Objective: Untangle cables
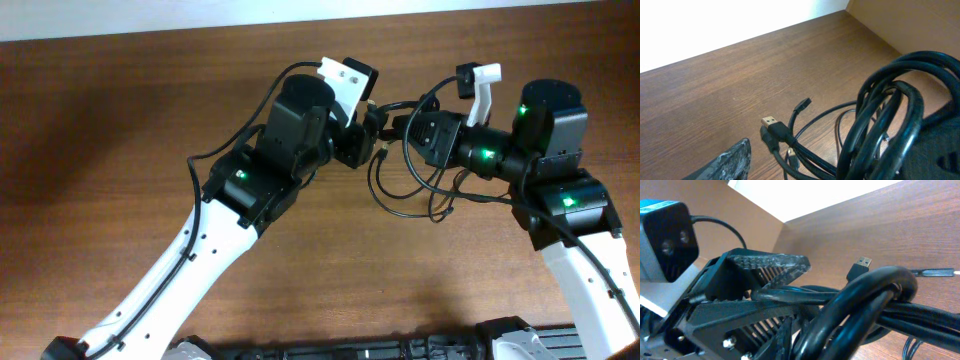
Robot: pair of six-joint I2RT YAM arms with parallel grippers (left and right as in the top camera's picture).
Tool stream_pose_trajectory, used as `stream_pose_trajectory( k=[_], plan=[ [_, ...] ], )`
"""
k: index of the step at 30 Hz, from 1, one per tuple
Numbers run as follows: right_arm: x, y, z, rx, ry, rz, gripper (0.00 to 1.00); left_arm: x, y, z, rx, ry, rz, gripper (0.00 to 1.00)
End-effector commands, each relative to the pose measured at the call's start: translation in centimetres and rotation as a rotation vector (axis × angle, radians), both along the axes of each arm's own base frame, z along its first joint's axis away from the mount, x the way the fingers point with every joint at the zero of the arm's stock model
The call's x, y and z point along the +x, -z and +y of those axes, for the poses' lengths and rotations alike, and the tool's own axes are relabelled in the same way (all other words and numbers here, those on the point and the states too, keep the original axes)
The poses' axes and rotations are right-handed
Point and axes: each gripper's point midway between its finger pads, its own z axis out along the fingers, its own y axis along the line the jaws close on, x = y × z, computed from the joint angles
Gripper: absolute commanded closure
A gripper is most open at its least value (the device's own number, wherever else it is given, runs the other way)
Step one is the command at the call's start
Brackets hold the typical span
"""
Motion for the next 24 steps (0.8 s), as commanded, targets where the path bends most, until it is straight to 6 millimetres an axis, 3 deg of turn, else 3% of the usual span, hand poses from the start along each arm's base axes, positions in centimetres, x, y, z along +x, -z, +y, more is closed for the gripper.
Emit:
stream_pose_trajectory(
  k=[1, 5, 6, 8, 12, 16, 22, 24],
  plan=[
    [-1.2, -1.2, 0.9, 0.034, -0.081, -0.036, 0.96, 0.8, -0.7, 0.7, -0.003, -0.053, -0.015, 0.41],
    [-1.6, -1.8, 1.3, 0.052, -0.117, -0.053, 0.96, 1.6, 0.3, 2.6, 0.068, -0.153, -0.016, 0.45],
    [-1.6, -1.8, 1.3, 0.052, -0.117, -0.053, 0.96, 1.9, 0.7, 3.4, 0.100, -0.194, -0.016, 0.51],
    [-1.7, -1.8, 1.4, 0.055, -0.125, -0.054, 0.96, 2.3, 1.2, 4.7, 0.137, -0.244, -0.011, 0.75],
    [-2.3, -2.7, 1.9, 0.081, -0.180, -0.087, 0.96, 3.1, 2.2, 6.4, 0.163, -0.281, 0.022, 1.00],
    [-2.5, -2.8, 2.0, 0.085, -0.190, -0.088, 0.96, 3.3, 2.6, 7.0, 0.179, -0.297, 0.035, 1.00],
    [-2.9, -3.0, 2.2, 0.098, -0.220, -0.089, 0.96, 4.4, 3.8, 10.5, 0.230, -0.395, 0.061, 1.00],
    [-2.9, -3.0, 2.2, 0.096, -0.221, -0.092, 0.96, 5.3, 3.0, 11.2, 0.217, -0.413, 0.028, 1.00]
  ],
)
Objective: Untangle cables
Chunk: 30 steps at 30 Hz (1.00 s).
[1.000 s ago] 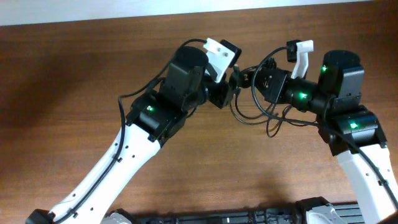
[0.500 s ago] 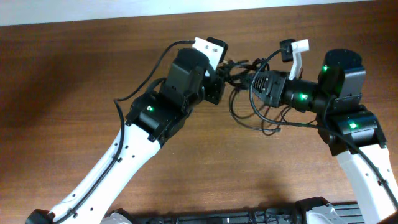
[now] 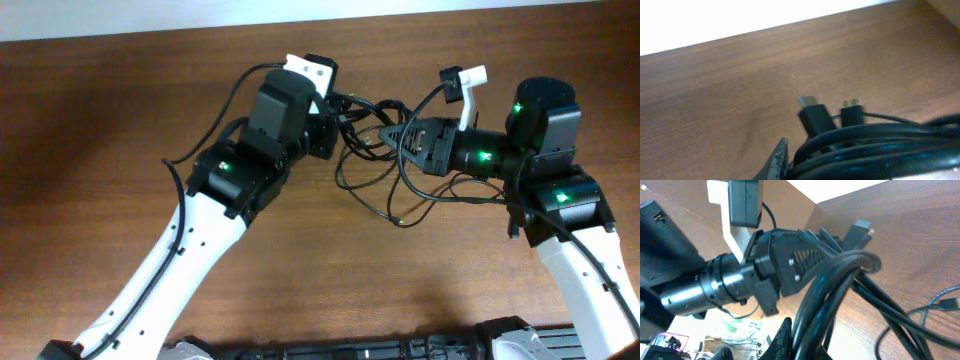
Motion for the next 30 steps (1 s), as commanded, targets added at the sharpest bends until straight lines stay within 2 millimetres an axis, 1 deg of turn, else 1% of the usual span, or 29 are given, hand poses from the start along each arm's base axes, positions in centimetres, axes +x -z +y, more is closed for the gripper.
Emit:
stream_pose_trajectory(
  k=[1, 3, 6, 10, 11, 13, 14, 15, 17, 18, 19, 20, 21, 23, 24, 25, 27, 28, 30],
  plan=[
    [-1.2, -2.1, 0.3, 0.020, -0.049, -0.080, 0.96, 3.4, -0.2, 4.9, 0.124, -0.126, -0.092, 1.00],
    [-1.2, -2.0, 0.3, 0.019, -0.049, -0.078, 0.96, 4.4, -1.6, 4.8, 0.217, -0.049, -0.203, 1.00],
    [-1.2, -2.0, 0.3, 0.019, -0.048, -0.079, 0.96, 5.0, -2.9, 4.5, 0.296, 0.015, -0.299, 1.00],
    [-1.2, -2.0, 0.2, 0.017, -0.046, -0.081, 0.95, 5.1, -3.2, 4.4, 0.297, 0.017, -0.311, 1.00],
    [-1.1, -2.0, 0.2, 0.013, -0.040, -0.081, 0.95, 5.1, -3.2, 4.4, 0.324, 0.036, -0.325, 1.00],
    [-1.1, -1.9, 0.2, -0.007, -0.049, -0.119, 0.94, 5.1, -3.2, 4.4, 0.445, 0.116, -0.372, 1.00],
    [-1.1, -1.7, 0.1, -0.030, -0.058, -0.150, 0.83, 5.1, -3.2, 4.4, 0.512, 0.160, -0.397, 1.00],
    [-0.8, -1.2, -0.1, -0.051, -0.037, -0.146, 0.80, 5.1, -3.2, 4.4, 0.609, 0.226, -0.434, 1.00],
    [0.2, 0.1, -1.0, -0.104, 0.050, -0.105, 0.75, 5.1, -3.3, 4.4, 0.708, 0.292, -0.472, 1.00],
    [0.6, 0.6, -1.4, -0.126, 0.086, -0.088, 0.72, 5.1, -3.2, 4.4, 0.730, 0.308, -0.480, 1.00],
    [0.9, 1.1, -1.8, -0.146, 0.115, -0.071, 0.67, 5.2, -3.3, 4.4, 0.733, 0.309, -0.485, 1.00],
    [1.1, 1.6, -2.2, -0.164, 0.140, -0.057, 0.58, 5.2, -3.4, 4.4, 0.732, 0.308, -0.489, 1.00],
    [1.2, 1.6, -2.2, -0.165, 0.142, -0.057, 0.52, 5.2, -3.4, 4.4, 0.730, 0.307, -0.488, 1.00],
    [1.2, 1.6, -2.2, -0.165, 0.143, -0.058, 0.44, 5.3, -3.7, 4.1, 0.633, 0.256, -0.472, 1.00],
    [1.4, 1.7, -2.4, -0.173, 0.156, -0.057, 0.42, 4.9, -3.7, 3.1, 0.558, 0.282, -0.468, 1.00],
    [1.4, 1.7, -2.4, -0.176, 0.161, -0.056, 0.35, 3.8, -3.7, 0.9, 0.462, 0.389, -0.476, 1.00],
    [1.6, 1.9, -2.5, -0.182, 0.168, -0.054, 0.32, 1.4, -4.1, -2.5, 0.310, 0.589, -0.504, 1.00],
    [1.9, 2.3, -2.9, -0.200, 0.193, -0.041, 0.30, -0.1, -4.4, -4.0, 0.232, 0.690, -0.515, 1.00],
    [2.7, 3.7, -3.9, -0.253, 0.261, -0.001, 0.28, -2.1, -4.9, -5.5, 0.139, 0.806, -0.524, 1.00]
  ],
)
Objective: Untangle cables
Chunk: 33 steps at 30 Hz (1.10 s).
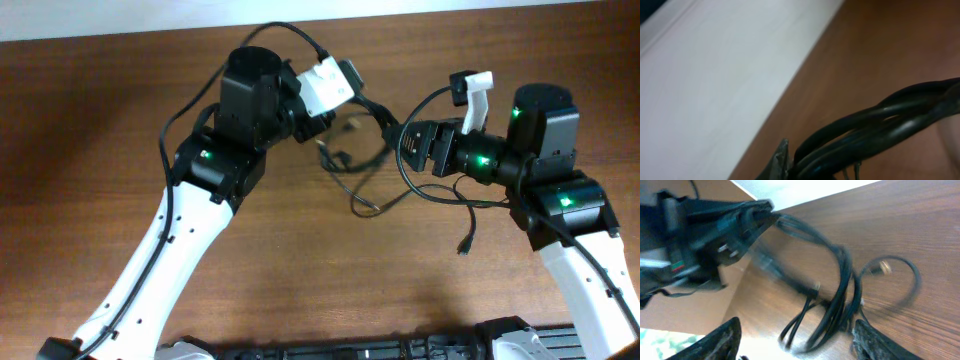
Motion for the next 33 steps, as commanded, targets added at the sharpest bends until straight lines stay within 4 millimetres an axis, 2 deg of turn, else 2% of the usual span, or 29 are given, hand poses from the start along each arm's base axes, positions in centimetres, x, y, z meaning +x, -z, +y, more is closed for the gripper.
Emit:
stream_pose_trajectory(
  k=[1, 3, 6, 10, 12, 16, 19, 22, 25, 30, 33],
  plan=[
    [1.5, 1.6, -2.0, -0.094, 0.131, 0.030, 0.27, -4.8, -1.1, -4.1, -0.158, 0.329, 0.093, 1.00],
    [2.3, 4.0, -3.6, -0.170, 0.216, 0.102, 0.26, -5.7, -1.4, -4.6, -0.181, 0.385, 0.102, 1.00],
    [3.0, 7.7, -6.1, -0.299, 0.334, 0.213, 0.26, -5.9, -1.8, -4.5, -0.184, 0.388, 0.093, 1.00],
    [3.2, 11.9, -8.9, -0.454, 0.437, 0.339, 0.26, -7.4, -5.5, -3.3, -0.212, 0.387, -0.004, 1.00],
    [3.4, 12.8, -9.2, -0.474, 0.443, 0.362, 0.26, -7.9, -7.2, -1.8, -0.222, 0.366, -0.043, 1.00],
    [3.5, 13.1, -9.5, -0.493, 0.457, 0.368, 0.26, -8.0, -10.4, 2.5, -0.237, 0.271, -0.138, 1.00],
    [3.5, 13.1, -9.5, -0.492, 0.457, 0.369, 0.26, -7.3, -11.5, 5.5, -0.235, 0.189, -0.176, 1.00],
    [3.5, 13.1, -9.5, -0.492, 0.457, 0.368, 0.26, -6.5, -11.7, 7.4, -0.231, 0.133, -0.188, 1.00],
    [3.5, 13.0, -8.8, -0.467, 0.424, 0.366, 0.25, -6.4, -11.4, 7.6, -0.228, 0.125, -0.173, 1.00],
    [3.3, 11.5, -5.4, -0.401, 0.187, 0.259, 0.25, -6.3, -11.0, 7.7, -0.224, 0.117, -0.159, 1.00],
    [3.3, 11.1, -5.1, -0.400, 0.165, 0.241, 0.25, -6.3, -10.8, 7.8, -0.220, 0.108, -0.148, 1.00]
  ],
)
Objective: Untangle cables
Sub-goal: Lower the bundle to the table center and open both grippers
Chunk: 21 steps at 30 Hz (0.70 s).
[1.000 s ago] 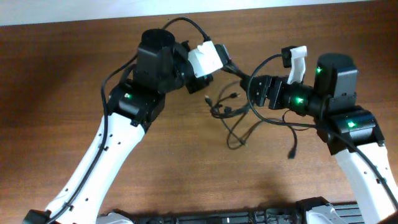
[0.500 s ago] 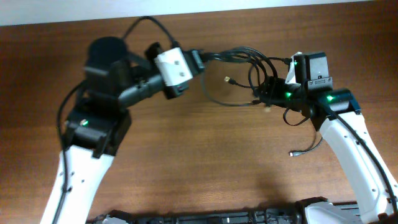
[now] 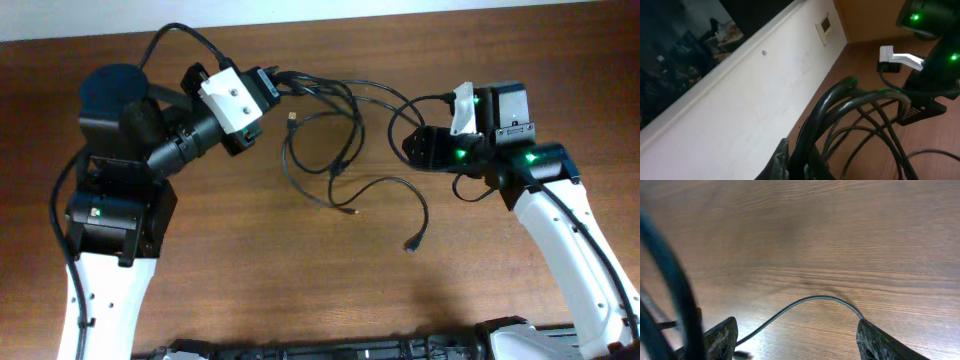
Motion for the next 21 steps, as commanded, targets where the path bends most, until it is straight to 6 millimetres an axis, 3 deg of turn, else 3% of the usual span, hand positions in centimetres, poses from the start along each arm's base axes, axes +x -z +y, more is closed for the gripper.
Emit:
stream_pose_trajectory(
  k=[1, 7, 11, 12, 15, 18, 21],
  plan=[
    [0.2, -1.0, 0.6, -0.001, -0.074, -0.042, 0.25, -0.3, -0.9, 0.6, -0.011, -0.028, -0.017, 1.00],
    [0.1, -0.5, -0.2, -0.040, -0.047, -0.027, 0.25, 3.3, -0.3, 5.3, 0.058, -0.368, -0.030, 1.00],
    [0.1, -0.4, -0.3, -0.044, -0.044, -0.024, 0.25, 4.3, -0.1, 7.9, 0.014, -0.549, 0.022, 1.00],
    [0.0, -0.4, -0.3, -0.044, -0.044, -0.023, 0.21, 4.5, 0.0, 8.6, 0.010, -0.593, 0.026, 1.00],
    [-0.1, -0.4, -0.2, -0.041, -0.051, -0.018, 0.10, 4.5, 0.0, 8.6, 0.002, -0.592, 0.036, 1.00],
    [-0.6, -1.0, 1.6, 0.018, -0.170, -0.048, 0.10, 4.5, 0.3, 8.6, -0.005, -0.596, 0.051, 1.00],
    [-0.6, -1.2, 1.8, 0.028, -0.181, -0.055, 0.10, 4.3, 0.5, 8.1, -0.005, -0.568, 0.062, 1.00]
  ],
)
